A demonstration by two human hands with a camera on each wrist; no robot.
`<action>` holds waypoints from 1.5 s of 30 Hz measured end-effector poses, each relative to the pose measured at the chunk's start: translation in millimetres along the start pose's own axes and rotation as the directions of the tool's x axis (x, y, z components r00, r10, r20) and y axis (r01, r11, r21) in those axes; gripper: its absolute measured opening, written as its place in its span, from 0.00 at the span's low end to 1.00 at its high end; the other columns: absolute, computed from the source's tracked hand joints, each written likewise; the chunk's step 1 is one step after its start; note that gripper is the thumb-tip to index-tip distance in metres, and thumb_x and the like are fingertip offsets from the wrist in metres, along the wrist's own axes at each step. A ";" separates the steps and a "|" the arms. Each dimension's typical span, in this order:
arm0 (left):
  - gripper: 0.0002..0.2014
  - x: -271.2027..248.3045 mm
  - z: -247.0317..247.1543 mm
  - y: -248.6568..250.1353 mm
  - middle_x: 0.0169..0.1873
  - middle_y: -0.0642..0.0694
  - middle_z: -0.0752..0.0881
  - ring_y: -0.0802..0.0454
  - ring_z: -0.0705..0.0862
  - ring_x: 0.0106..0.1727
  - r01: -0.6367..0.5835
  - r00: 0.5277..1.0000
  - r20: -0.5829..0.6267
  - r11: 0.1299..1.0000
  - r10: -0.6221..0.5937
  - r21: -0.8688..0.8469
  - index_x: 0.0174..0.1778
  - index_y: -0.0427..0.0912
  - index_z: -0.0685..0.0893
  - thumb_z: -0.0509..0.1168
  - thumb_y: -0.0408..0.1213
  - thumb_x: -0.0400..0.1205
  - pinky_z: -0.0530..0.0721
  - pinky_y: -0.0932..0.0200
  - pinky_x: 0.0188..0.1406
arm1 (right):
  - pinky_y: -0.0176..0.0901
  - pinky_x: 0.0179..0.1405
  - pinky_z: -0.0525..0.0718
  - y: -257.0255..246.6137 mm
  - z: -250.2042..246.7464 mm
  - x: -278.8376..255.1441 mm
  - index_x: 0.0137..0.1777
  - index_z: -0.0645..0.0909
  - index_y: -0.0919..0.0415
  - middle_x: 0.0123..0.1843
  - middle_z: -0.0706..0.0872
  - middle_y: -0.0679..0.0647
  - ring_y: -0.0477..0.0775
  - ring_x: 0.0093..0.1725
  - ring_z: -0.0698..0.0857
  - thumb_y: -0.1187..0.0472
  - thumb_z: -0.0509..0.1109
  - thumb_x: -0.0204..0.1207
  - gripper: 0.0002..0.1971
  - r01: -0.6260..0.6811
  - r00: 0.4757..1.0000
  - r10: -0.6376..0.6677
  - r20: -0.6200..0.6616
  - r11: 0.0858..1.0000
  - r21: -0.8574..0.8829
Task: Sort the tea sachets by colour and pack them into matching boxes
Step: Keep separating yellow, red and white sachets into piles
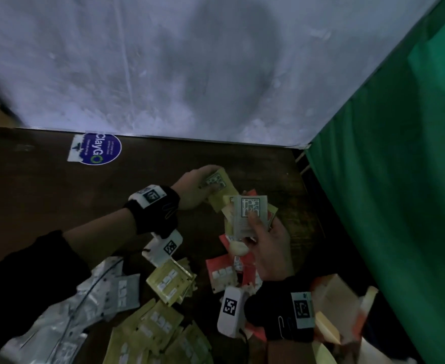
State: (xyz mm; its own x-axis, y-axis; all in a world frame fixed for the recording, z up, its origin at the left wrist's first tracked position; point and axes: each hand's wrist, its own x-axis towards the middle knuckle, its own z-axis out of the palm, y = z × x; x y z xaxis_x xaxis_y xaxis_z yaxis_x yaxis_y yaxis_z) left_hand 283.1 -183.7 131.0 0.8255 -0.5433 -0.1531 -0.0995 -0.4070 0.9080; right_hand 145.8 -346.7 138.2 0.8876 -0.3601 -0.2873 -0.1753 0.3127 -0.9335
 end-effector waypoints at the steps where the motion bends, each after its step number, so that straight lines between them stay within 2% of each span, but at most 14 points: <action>1: 0.23 -18.7 -0.3 9.0 0.58 0.48 0.81 0.51 0.85 0.55 -0.043 0.999 0.005 0.995 0.044 -0.094 0.74 0.54 0.68 0.60 0.32 0.84 0.88 0.52 0.49 | 0.58 0.52 0.86 -1.3 1.3 -8.5 0.57 0.85 0.57 0.54 0.91 0.57 0.60 0.57 0.88 0.61 0.70 0.78 0.09 0.008 1.000 -0.008 0.004 1.000 0.012; 4: 0.20 -66.1 5.1 22.5 0.60 0.47 0.81 0.50 0.85 0.57 -0.048 0.999 -0.012 0.974 0.046 -0.223 0.66 0.53 0.77 0.56 0.26 0.85 0.89 0.49 0.51 | 0.63 0.58 0.84 0.0 5.1 -38.1 0.60 0.84 0.57 0.59 0.89 0.59 0.61 0.60 0.87 0.58 0.70 0.79 0.11 0.036 0.998 -0.036 0.047 0.999 0.008; 8: 0.08 -120.1 24.4 27.2 0.55 0.42 0.86 0.48 0.86 0.54 0.107 0.991 -0.040 0.926 -0.130 -0.363 0.55 0.50 0.84 0.61 0.40 0.84 0.86 0.47 0.56 | 0.57 0.59 0.85 11.3 15.0 -76.4 0.63 0.82 0.59 0.58 0.89 0.58 0.58 0.59 0.88 0.59 0.67 0.82 0.13 0.032 0.995 -0.030 0.094 0.999 -0.022; 11: 0.19 -152.4 37.3 20.2 0.52 0.44 0.88 0.49 0.88 0.50 0.139 0.986 -0.041 0.927 -0.163 -0.347 0.56 0.45 0.84 0.73 0.50 0.74 0.87 0.48 0.51 | 0.52 0.58 0.87 25.1 20.1 -102.0 0.66 0.80 0.63 0.59 0.88 0.59 0.58 0.58 0.88 0.59 0.66 0.82 0.15 -0.002 0.987 0.015 0.159 0.997 -0.078; 14: 0.20 -180.5 42.8 11.2 0.49 0.47 0.90 0.50 0.89 0.50 0.131 0.986 -0.069 0.960 -0.152 -0.246 0.55 0.44 0.85 0.77 0.48 0.70 0.87 0.42 0.54 | 0.54 0.52 0.89 45.0 17.6 -117.4 0.60 0.83 0.63 0.54 0.90 0.57 0.57 0.54 0.90 0.57 0.73 0.77 0.15 -0.006 0.997 0.021 0.068 0.977 -0.215; 19: 0.14 -213.3 52.7 3.4 0.46 0.49 0.90 0.58 0.89 0.45 0.126 0.989 -0.042 0.966 -0.139 -0.225 0.51 0.44 0.86 0.77 0.38 0.71 0.89 0.55 0.48 | 0.54 0.48 0.89 62.5 5.4 -141.0 0.49 0.86 0.66 0.46 0.91 0.63 0.60 0.46 0.90 0.58 0.70 0.79 0.10 -0.012 0.994 0.049 0.097 0.937 -0.350; 22: 0.14 -228.1 59.4 -5.9 0.44 0.51 0.89 0.64 0.88 0.39 0.156 0.986 -0.040 0.977 -0.164 -0.148 0.50 0.43 0.86 0.78 0.38 0.70 0.87 0.64 0.41 | 0.53 0.36 0.86 73.3 1.3 -149.4 0.41 0.86 0.69 0.37 0.90 0.64 0.60 0.36 0.89 0.54 0.65 0.83 0.18 0.159 0.982 -0.056 0.181 0.769 -0.619; 26: 0.16 -246.6 66.6 -21.6 0.44 0.44 0.91 0.51 0.89 0.43 0.186 0.980 -0.051 0.977 -0.192 -0.100 0.51 0.39 0.87 0.78 0.41 0.69 0.88 0.52 0.46 | 0.47 0.28 0.76 83.6 -1.3 -158.9 0.37 0.80 0.72 0.28 0.83 0.60 0.56 0.27 0.81 0.54 0.60 0.86 0.23 0.317 0.938 -0.064 0.341 0.557 -0.767; 30: 0.09 -253.1 55.4 -30.2 0.41 0.48 0.89 0.58 0.88 0.37 0.280 0.942 -0.153 0.951 -0.298 -0.132 0.47 0.45 0.84 0.74 0.40 0.74 0.86 0.62 0.38 | 0.30 0.23 0.65 80.6 -0.6 -152.8 0.36 0.75 0.63 0.27 0.71 0.46 0.40 0.28 0.70 0.58 0.58 0.87 0.17 0.195 0.978 -0.044 0.204 0.538 -0.820; 33: 0.12 -249.7 23.6 -27.1 0.46 0.46 0.88 0.54 0.87 0.42 0.254 0.870 -0.349 0.924 -0.347 -0.284 0.55 0.41 0.82 0.71 0.36 0.77 0.86 0.57 0.41 | 0.39 0.26 0.64 87.6 -0.1 -141.6 0.30 0.68 0.59 0.28 0.71 0.50 0.47 0.30 0.71 0.62 0.58 0.86 0.19 0.057 0.991 0.072 0.109 0.518 -0.854; 37: 0.13 -244.5 -24.5 -9.8 0.53 0.36 0.85 0.44 0.85 0.49 0.158 0.811 -0.494 0.930 -0.314 -0.331 0.62 0.31 0.78 0.64 0.29 0.82 0.84 0.43 0.54 | 0.50 0.39 0.81 95.2 34.6 -139.3 0.33 0.77 0.69 0.40 0.85 0.68 0.63 0.42 0.86 0.66 0.60 0.82 0.15 0.131 0.925 0.270 0.268 0.433 -0.892; 41: 0.13 -242.3 -46.6 2.6 0.51 0.41 0.82 0.46 0.83 0.51 0.104 0.795 -0.534 0.931 -0.289 -0.350 0.64 0.31 0.76 0.59 0.28 0.84 0.85 0.52 0.48 | 0.46 0.33 0.82 91.9 91.2 -122.8 0.30 0.80 0.66 0.41 0.89 0.68 0.60 0.36 0.87 0.62 0.63 0.83 0.18 0.170 0.880 0.305 0.363 0.512 -0.842; 43: 0.09 -245.4 -48.9 6.5 0.45 0.46 0.83 0.57 0.86 0.40 0.067 0.811 -0.524 0.931 -0.261 -0.360 0.60 0.36 0.78 0.59 0.29 0.84 0.87 0.65 0.34 | 0.54 0.42 0.84 85.6 111.0 -114.8 0.40 0.83 0.68 0.40 0.86 0.67 0.69 0.48 0.88 0.61 0.62 0.82 0.14 0.143 0.874 0.323 0.363 0.543 -0.828; 45: 0.05 -247.1 -47.2 6.5 0.42 0.47 0.84 0.64 0.87 0.33 0.042 0.835 -0.504 0.938 -0.222 -0.343 0.51 0.39 0.80 0.61 0.28 0.83 0.85 0.69 0.29 | 0.50 0.42 0.81 76.0 116.3 -110.4 0.54 0.83 0.72 0.50 0.87 0.66 0.68 0.51 0.86 0.61 0.58 0.84 0.15 0.116 0.905 0.257 0.338 0.616 -0.779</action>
State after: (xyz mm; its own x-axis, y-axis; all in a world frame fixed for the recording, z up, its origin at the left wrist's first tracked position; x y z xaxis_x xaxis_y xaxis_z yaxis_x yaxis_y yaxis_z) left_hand 104.7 -17.4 193.1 0.9912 0.0071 -0.1322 0.1318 -0.1523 0.9795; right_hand 84.1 -180.9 123.9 0.9025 0.0518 -0.4275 -0.3366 -0.5345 -0.7752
